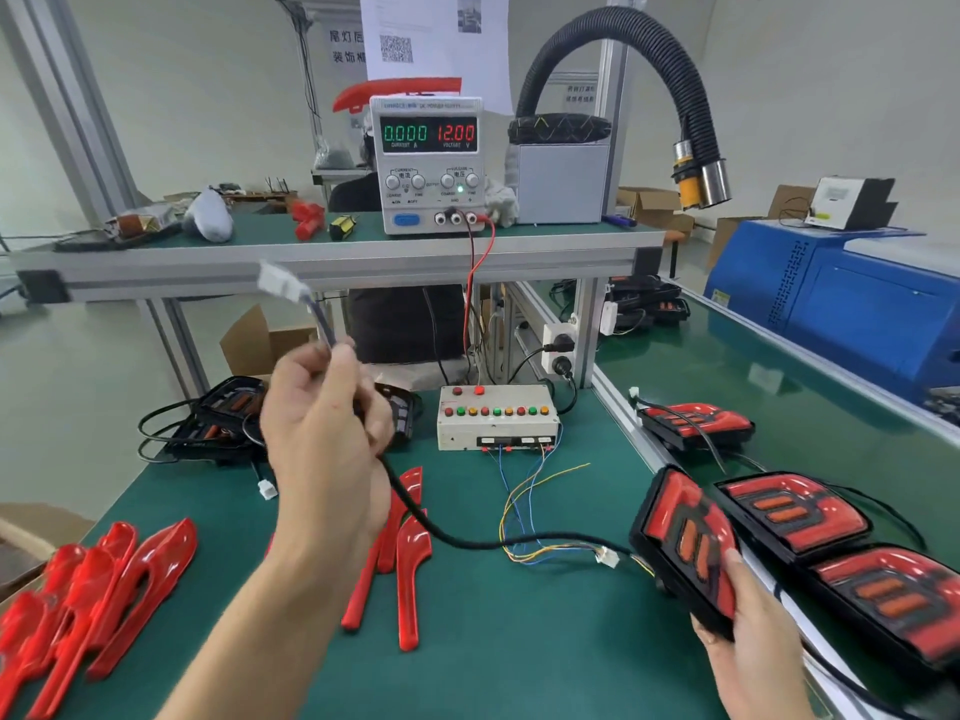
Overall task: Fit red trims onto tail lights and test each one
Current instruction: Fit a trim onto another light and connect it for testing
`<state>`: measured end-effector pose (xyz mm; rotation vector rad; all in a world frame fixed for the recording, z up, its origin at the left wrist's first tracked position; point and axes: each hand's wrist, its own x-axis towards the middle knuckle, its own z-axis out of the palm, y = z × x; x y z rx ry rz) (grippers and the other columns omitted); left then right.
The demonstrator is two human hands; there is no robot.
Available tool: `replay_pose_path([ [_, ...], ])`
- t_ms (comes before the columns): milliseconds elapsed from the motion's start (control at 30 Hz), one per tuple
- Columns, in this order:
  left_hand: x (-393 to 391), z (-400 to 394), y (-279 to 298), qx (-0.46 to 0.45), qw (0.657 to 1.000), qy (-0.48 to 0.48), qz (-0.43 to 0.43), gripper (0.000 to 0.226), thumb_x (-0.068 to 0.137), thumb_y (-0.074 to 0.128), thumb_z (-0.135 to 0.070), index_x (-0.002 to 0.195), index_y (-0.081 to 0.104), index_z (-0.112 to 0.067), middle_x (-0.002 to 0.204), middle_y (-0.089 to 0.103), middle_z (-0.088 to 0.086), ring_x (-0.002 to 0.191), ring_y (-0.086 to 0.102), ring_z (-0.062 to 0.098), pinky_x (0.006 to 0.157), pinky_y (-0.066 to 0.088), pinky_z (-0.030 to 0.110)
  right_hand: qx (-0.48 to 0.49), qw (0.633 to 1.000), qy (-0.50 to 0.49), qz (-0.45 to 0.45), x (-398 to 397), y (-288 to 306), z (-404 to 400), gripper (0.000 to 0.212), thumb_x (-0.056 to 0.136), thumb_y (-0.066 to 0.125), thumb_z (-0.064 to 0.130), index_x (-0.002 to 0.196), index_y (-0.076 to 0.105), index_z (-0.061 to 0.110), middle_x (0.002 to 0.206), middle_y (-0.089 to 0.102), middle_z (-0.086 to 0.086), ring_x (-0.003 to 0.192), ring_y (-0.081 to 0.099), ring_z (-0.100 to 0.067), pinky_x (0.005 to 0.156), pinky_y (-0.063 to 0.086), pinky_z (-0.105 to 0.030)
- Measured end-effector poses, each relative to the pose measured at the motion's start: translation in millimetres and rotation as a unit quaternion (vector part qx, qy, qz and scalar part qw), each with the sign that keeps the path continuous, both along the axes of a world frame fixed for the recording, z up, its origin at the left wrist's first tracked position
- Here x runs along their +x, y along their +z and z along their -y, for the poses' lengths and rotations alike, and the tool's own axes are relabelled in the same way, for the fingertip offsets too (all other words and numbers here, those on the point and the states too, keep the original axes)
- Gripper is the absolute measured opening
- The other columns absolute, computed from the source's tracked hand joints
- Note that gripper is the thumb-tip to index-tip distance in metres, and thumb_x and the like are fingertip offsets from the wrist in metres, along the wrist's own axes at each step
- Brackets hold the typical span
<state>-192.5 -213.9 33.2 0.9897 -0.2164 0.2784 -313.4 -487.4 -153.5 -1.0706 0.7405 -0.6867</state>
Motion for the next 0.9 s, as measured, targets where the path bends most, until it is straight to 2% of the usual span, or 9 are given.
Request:
replay_pose_path([
  [67,-14.4,6.8,-17.1,-0.031,0.994,-0.064,-0.079,0.017,0.105,0.044,-0.007,0.091,0.049,-0.015,0.061,0.045,-0.003,0.037,0.031,0.006,0.036,0.022,0.017,0.023,0.998,-0.063,-0.016,3.0,-4.4,-1.7,0.023,0.103,0.059,0.028,0.116,0.07,0.012,0.101,0.072,-0.008,0.083,0.066,-0.017,0.068,0.051,-0.035],
  [133,-25.6,20.1,-41.5,-0.013,0.982,-0.106,-0.153,0.018,0.105,0.041,-0.005,0.091,0.048,-0.013,0.059,0.042,0.0,0.033,0.027,0.005,0.036,0.017,0.013,0.021,0.995,-0.087,-0.035,9.2,-8.4,-3.0,0.027,0.101,0.061,0.034,0.119,0.069,0.016,0.103,0.073,-0.007,0.088,0.068,-0.021,0.07,0.051,-0.036],
  [267,-35.7,45.8,-91.6,0.081,0.948,-0.183,-0.247,0.012,0.105,0.041,-0.003,0.099,0.051,-0.006,0.054,0.046,0.002,0.031,0.029,0.008,0.036,0.015,0.012,-0.032,0.99,-0.083,-0.105,16.3,-16.9,-0.6,0.022,0.098,0.063,0.042,0.097,0.069,0.022,0.095,0.075,-0.005,0.087,0.069,-0.025,0.064,0.052,-0.036],
  [400,-36.1,59.3,-120.5,0.221,0.915,-0.232,-0.244,0.007,0.104,0.048,-0.011,0.101,0.053,-0.007,0.053,0.052,0.003,0.033,0.039,0.016,0.036,0.023,0.017,-0.096,0.977,-0.041,-0.187,22.6,-16.5,2.6,0.031,0.095,0.064,0.048,0.112,0.065,0.022,0.1,0.074,-0.004,0.095,0.068,-0.03,0.087,0.057,-0.052],
  [533,-41.1,65.0,-140.2,0.337,0.881,-0.256,-0.213,0.011,0.102,0.05,-0.015,0.096,0.054,-0.007,0.051,0.057,0.008,0.034,0.043,0.02,0.039,0.029,0.021,-0.173,0.952,0.014,-0.252,17.9,-10.3,14.6,0.036,0.095,0.062,0.049,0.117,0.062,0.021,0.102,0.07,-0.003,0.094,0.065,-0.03,0.089,0.057,-0.055],
  [700,-52.5,75.5,-151.9,0.374,0.875,-0.24,-0.19,0.014,0.1,0.054,-0.018,0.087,0.054,-0.013,0.048,0.051,-0.001,0.035,0.038,0.014,0.039,0.032,0.02,-0.311,0.888,0.041,-0.337,5.6,-0.1,26.6,0.042,0.096,0.056,0.054,0.114,0.067,0.017,0.104,0.068,-0.007,0.091,0.055,-0.026,0.081,0.044,-0.039],
  [767,-52.9,81.7,-150.5,0.378,0.876,-0.236,-0.186,0.015,0.099,0.055,-0.018,0.085,0.056,-0.014,0.049,0.051,-0.002,0.035,0.038,0.013,0.04,0.033,0.02,-0.335,0.87,0.062,-0.355,3.3,3.6,25.2,0.053,0.097,0.051,0.058,0.12,0.066,0.013,0.1,0.06,-0.007,0.092,0.053,-0.027,0.082,0.043,-0.039],
  [833,-52.3,87.9,-147.6,0.378,0.877,-0.237,-0.177,0.014,0.099,0.056,-0.017,0.085,0.057,-0.015,0.051,0.052,-0.001,0.037,0.039,0.013,0.041,0.033,0.021,-0.373,0.843,0.051,-0.383,1.9,9.0,21.5,0.067,0.096,0.049,0.059,0.136,0.059,0.006,0.119,0.059,-0.018,0.111,0.054,-0.036,0.094,0.044,-0.046],
  [900,-51.8,93.4,-145.0,0.373,0.881,-0.238,-0.167,0.014,0.099,0.055,-0.017,0.085,0.057,-0.014,0.052,0.051,-0.001,0.039,0.039,0.014,0.044,0.033,0.023,-0.461,0.814,-0.02,-0.354,0.9,16.7,14.4,0.061,0.094,0.053,0.053,0.133,0.062,0.007,0.121,0.059,-0.016,0.115,0.052,-0.036,0.098,0.043,-0.047],
])
